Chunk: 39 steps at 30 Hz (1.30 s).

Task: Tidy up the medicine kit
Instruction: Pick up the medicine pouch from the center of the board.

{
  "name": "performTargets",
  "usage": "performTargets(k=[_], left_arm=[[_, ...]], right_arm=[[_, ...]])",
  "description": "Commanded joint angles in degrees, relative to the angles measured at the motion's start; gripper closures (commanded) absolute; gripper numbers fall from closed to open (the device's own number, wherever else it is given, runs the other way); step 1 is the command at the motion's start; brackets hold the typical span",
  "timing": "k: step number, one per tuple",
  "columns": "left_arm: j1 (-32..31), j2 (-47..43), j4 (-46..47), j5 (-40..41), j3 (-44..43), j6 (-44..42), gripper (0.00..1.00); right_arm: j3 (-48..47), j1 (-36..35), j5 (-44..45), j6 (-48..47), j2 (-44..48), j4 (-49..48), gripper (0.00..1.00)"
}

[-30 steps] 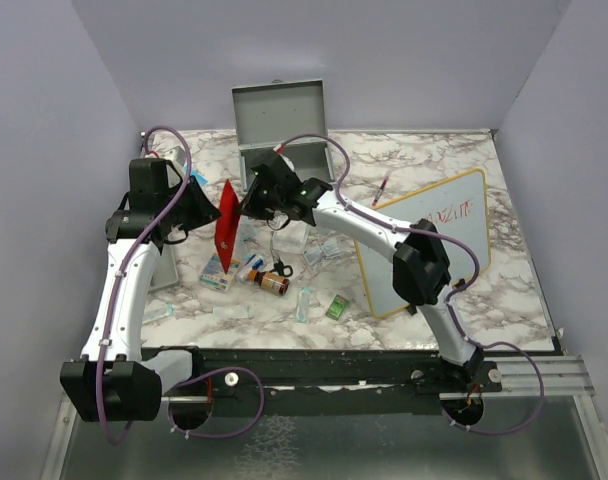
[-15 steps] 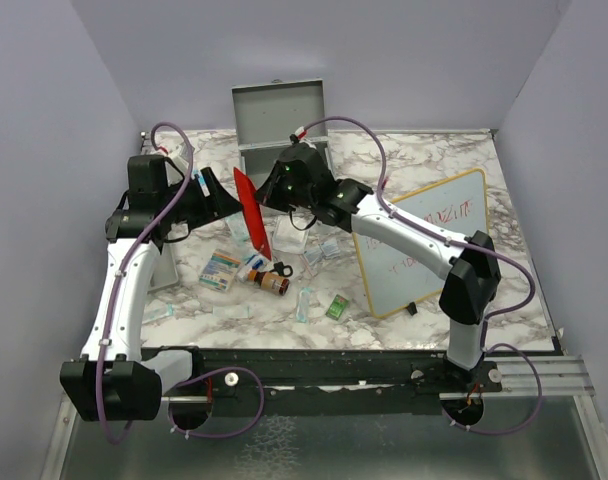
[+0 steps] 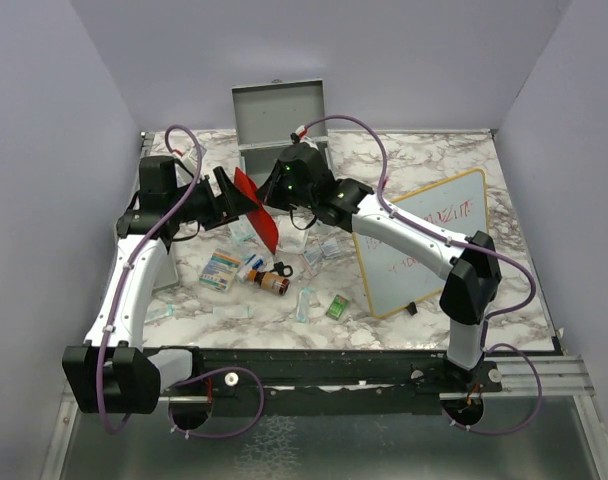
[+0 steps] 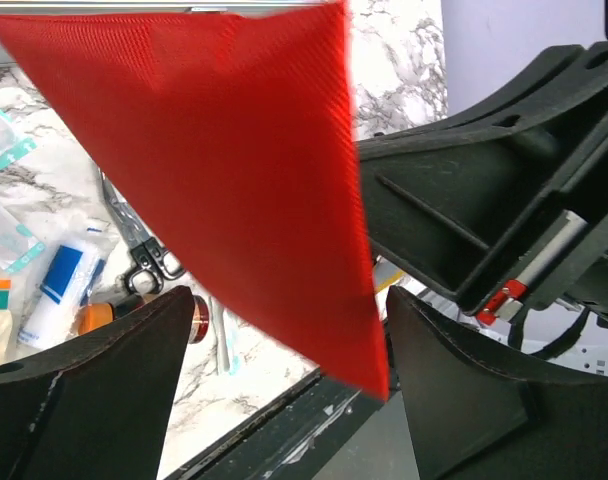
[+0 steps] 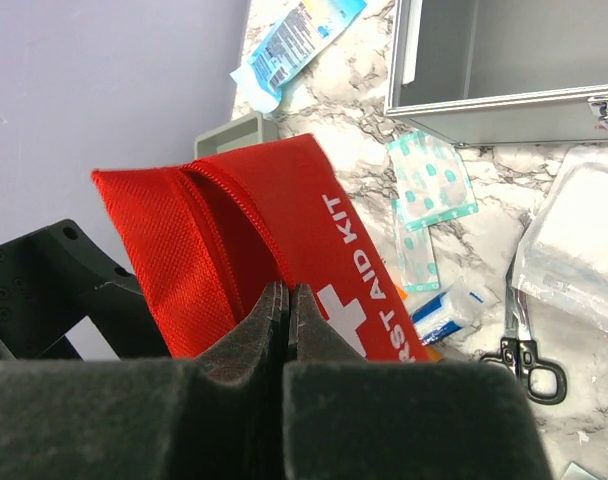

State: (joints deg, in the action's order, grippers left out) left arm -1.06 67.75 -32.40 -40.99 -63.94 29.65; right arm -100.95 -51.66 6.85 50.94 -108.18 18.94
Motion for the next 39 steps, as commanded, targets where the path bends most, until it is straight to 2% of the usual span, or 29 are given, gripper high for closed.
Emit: performTargets(k=[1, 10, 27, 33, 35, 39], left_arm=[[-0.6, -1.0, 3.0, -2.1, 0.8, 2.2, 0.2], [-0.9, -1.4, 3.0, 3.5, 1.6, 2.5, 0.17], [-3.2, 2.0, 3.0, 12.2, 1.5, -1.0, 0.51], [-3.8, 3.5, 2.8, 14.9, 2.1, -2.4, 0.6], [-3.9, 3.9, 2.6, 15.3, 2.2, -2.8, 0.67], [-3.9, 3.5, 1.4, 18.5, 2.0, -3.8, 0.92]], right_arm=[[-1.7, -0.2, 1.7, 0.1, -1.8, -0.1, 1.0], [-1.4, -0.2, 1.2, 0.7, -1.0, -0.4, 0.99], [-0.3, -0.2, 0.9, 0.7, -0.3, -1.2, 1.0], [0.1, -0.2, -1.0, 0.3, -0.9, -1.7, 1.0], [0.2, -0.1, -1.6, -0.2, -1.1, -1.8, 1.0], [0.3, -0.2, -1.3, -2.5, -1.1, -0.4, 1.0]])
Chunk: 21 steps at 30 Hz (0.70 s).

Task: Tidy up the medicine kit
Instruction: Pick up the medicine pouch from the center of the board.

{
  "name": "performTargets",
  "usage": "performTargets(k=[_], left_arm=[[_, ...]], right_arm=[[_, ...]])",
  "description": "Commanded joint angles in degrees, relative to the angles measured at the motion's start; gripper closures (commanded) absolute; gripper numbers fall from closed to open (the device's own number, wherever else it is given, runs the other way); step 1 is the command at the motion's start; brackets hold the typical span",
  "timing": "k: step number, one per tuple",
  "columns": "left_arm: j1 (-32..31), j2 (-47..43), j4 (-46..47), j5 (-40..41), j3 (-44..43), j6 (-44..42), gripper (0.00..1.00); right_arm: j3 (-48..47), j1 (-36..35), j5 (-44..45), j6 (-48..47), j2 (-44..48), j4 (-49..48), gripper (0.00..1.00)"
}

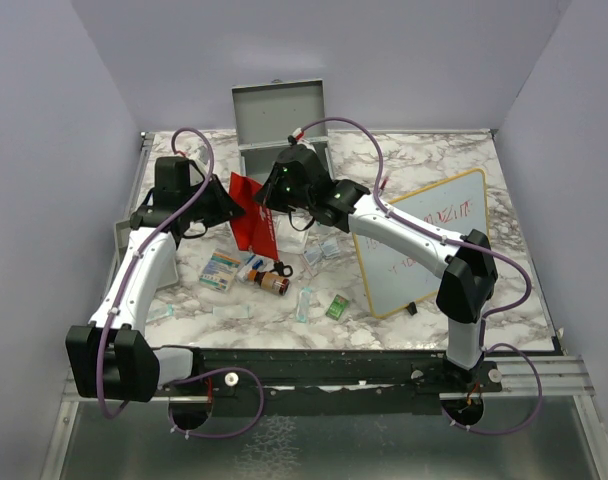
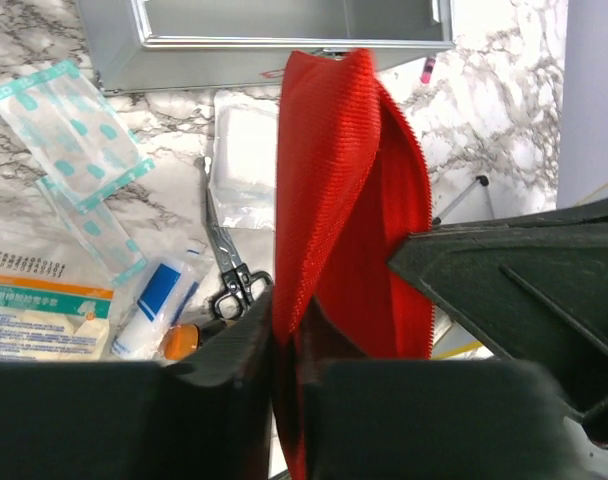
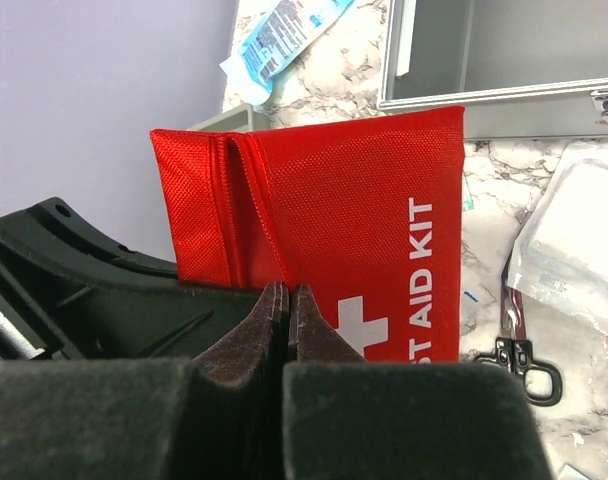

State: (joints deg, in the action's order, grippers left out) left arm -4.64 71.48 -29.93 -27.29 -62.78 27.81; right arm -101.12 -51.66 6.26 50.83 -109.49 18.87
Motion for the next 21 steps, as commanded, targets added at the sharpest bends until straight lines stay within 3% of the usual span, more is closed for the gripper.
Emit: performTargets(k=[1, 7, 10, 14, 21], left_arm=[[-0.4, -0.5, -1.6, 6.0, 0.7, -2.5, 0.96], [-0.4, -1.7, -4.0, 11.6, 1.5, -4.5, 1.0], [-0.4, -2.3, -3.9, 11.5, 2.2, -4.6, 1.0], [-0.4, -3.1, -3.9, 12.0, 2.3, -5.1, 1.0], [-0.4, -6.8, -4.6, 19.4, 2.6, -7.5, 1.0]], right_arm=[[0.4, -0.2, -0.1, -3.3, 0.3, 0.6, 1.0], [2.1, -0.2, 2.5, -8.7, 1.6, 3.8, 1.0], [4.2, -0.2, -1.2, -10.6, 2.4, 1.1, 0.99], [7.4, -0.2, -9.1, -12.0, 3.7, -3.8, 0.81], [11.1, -0.2, -14.6, -16.3, 7.3, -3.8, 0.58]])
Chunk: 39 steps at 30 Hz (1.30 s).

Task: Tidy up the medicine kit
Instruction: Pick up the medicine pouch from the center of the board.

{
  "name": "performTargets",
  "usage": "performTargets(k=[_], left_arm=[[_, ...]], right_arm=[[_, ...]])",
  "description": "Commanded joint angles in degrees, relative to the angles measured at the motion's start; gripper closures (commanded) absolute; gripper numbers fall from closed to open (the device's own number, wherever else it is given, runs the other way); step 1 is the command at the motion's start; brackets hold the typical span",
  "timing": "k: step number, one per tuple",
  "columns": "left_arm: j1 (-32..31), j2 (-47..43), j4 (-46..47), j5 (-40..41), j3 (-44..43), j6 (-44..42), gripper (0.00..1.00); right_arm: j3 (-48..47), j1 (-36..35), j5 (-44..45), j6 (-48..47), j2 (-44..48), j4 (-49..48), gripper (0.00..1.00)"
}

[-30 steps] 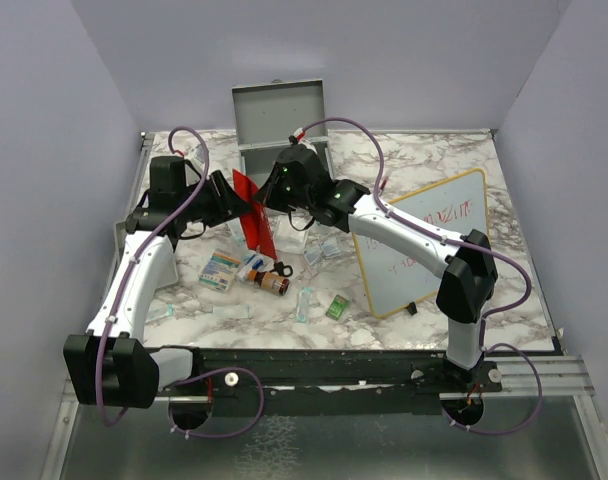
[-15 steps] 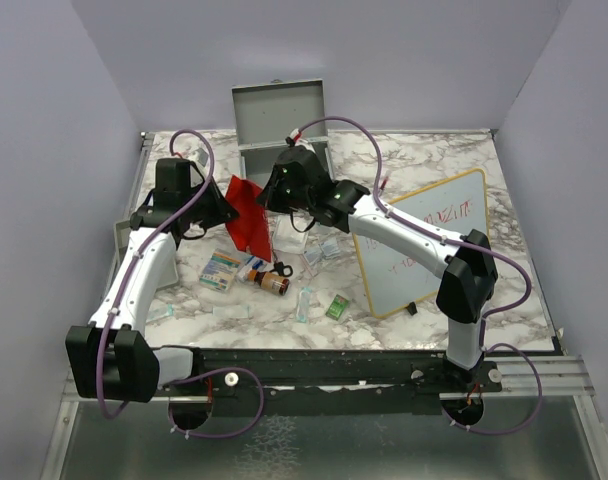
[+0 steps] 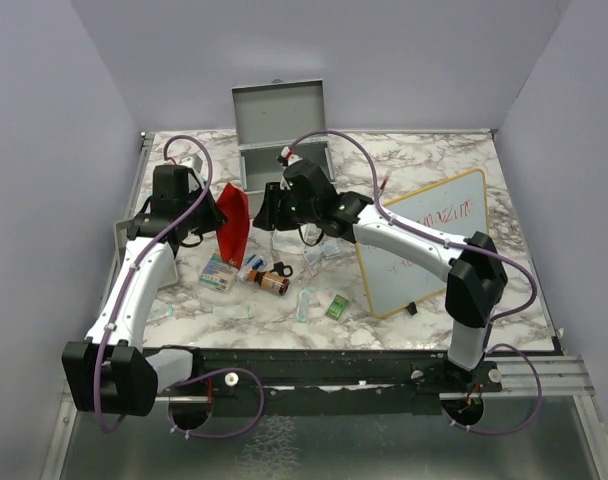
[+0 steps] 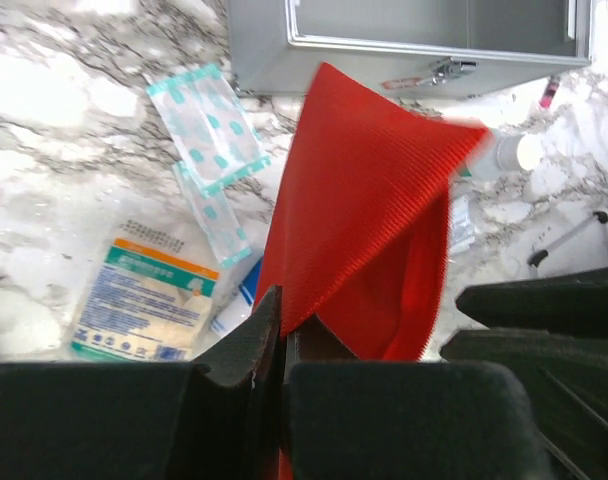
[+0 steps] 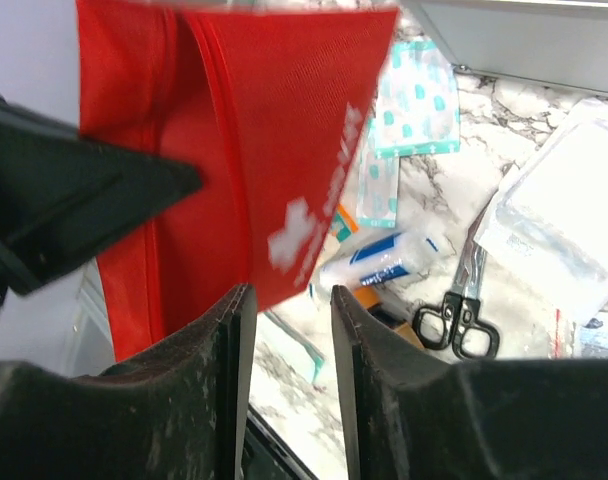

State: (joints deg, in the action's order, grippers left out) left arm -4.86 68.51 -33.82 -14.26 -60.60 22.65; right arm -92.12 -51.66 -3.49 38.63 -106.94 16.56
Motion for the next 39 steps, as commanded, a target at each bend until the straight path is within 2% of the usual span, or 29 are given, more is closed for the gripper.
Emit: performTargets(k=[1, 8, 13, 22, 30, 39], left_arm=[[-0.1, -4.4, -0.7, 7.7, 0.7, -2.5, 1.0], [-0.1, -9.2, 1.2, 16.4, 4.4, -3.2, 1.0], [-0.1, -13.3, 4.8, 18.0, 8.2, -2.6, 1.0], [-0.1, -17.9, 8.4, 20.6, 13.9, -2.4, 1.0], [-0.1, -18.2, 9.5, 20.2, 14.5, -3.5, 1.0], [-0.7, -18.7, 9.5, 20.1, 14.7, -4.0, 1.0]], right_arm=[[2.9, -0.2, -4.2, -4.3, 5.6, -0.5, 0.57], [5.5, -0.3, 3.2, 0.0, 9.4, 10.8, 0.56], [8.1, -2.8, 9.4, 5.8, 10.3, 17.6, 0.56], [11.8, -9.6, 17.5, 13.4, 6.7, 25.5, 0.57], [16.6, -11.5, 18.4, 17.2, 5.1, 25.1, 0.59], [15.6, -12.2, 16.9, 18.5, -0.3, 23.0, 0.58]])
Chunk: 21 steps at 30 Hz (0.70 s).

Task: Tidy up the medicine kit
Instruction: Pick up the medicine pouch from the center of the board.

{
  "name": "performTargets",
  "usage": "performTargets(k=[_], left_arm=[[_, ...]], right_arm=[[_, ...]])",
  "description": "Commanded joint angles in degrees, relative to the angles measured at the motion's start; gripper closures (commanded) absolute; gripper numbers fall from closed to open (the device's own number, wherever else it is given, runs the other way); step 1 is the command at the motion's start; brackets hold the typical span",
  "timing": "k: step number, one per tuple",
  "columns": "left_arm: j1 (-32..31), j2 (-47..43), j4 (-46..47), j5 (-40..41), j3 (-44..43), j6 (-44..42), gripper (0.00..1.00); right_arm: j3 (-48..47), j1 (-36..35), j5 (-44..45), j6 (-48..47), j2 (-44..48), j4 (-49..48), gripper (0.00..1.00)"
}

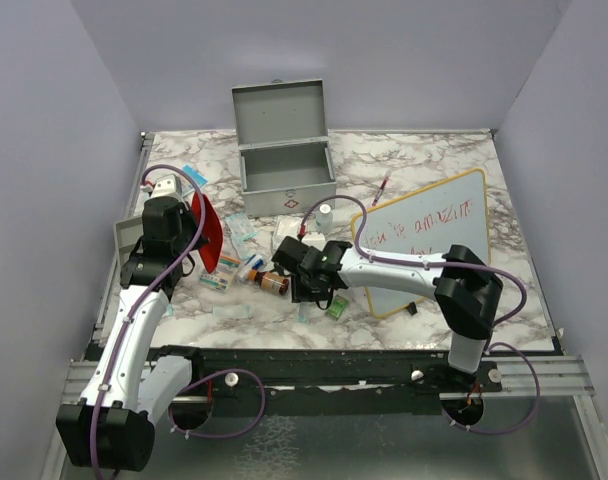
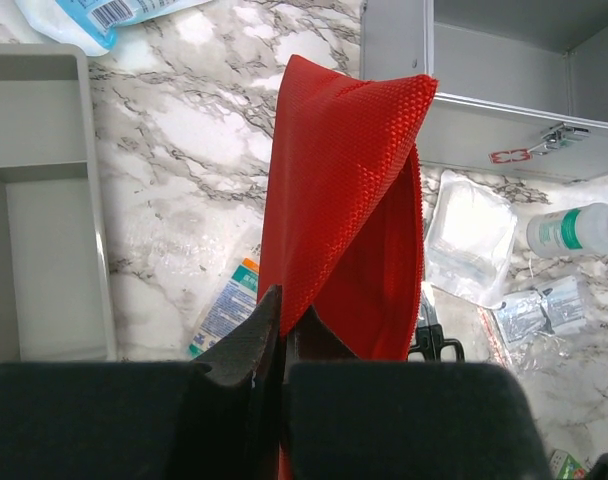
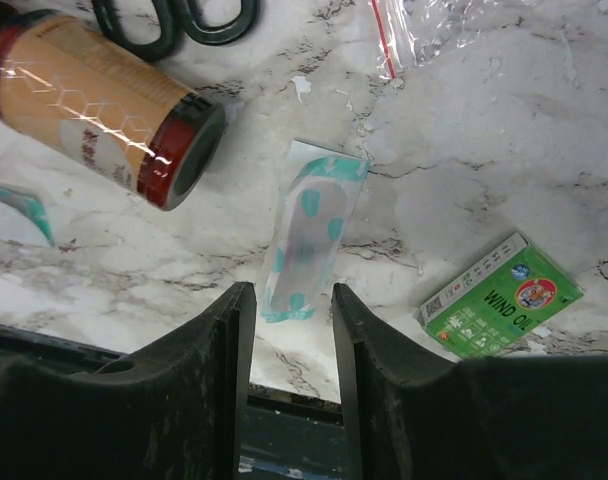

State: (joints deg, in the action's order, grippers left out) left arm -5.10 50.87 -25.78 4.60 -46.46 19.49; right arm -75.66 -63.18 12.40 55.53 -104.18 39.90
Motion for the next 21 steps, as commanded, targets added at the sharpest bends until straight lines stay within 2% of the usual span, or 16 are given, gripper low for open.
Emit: performTargets(k=[1, 21], left_arm=[[-0.6, -1.0, 1.4, 1.3, 0.5, -0.9, 1.0], [-1.3, -0.8, 1.4, 1.0, 0.6, -1.1, 1.0]], right_arm=[[-1.1, -0.8, 1.2, 1.9, -3.6, -0.1, 0.58], [-4.5, -2.1, 2.9, 3.5, -9.5, 1.9, 0.53]])
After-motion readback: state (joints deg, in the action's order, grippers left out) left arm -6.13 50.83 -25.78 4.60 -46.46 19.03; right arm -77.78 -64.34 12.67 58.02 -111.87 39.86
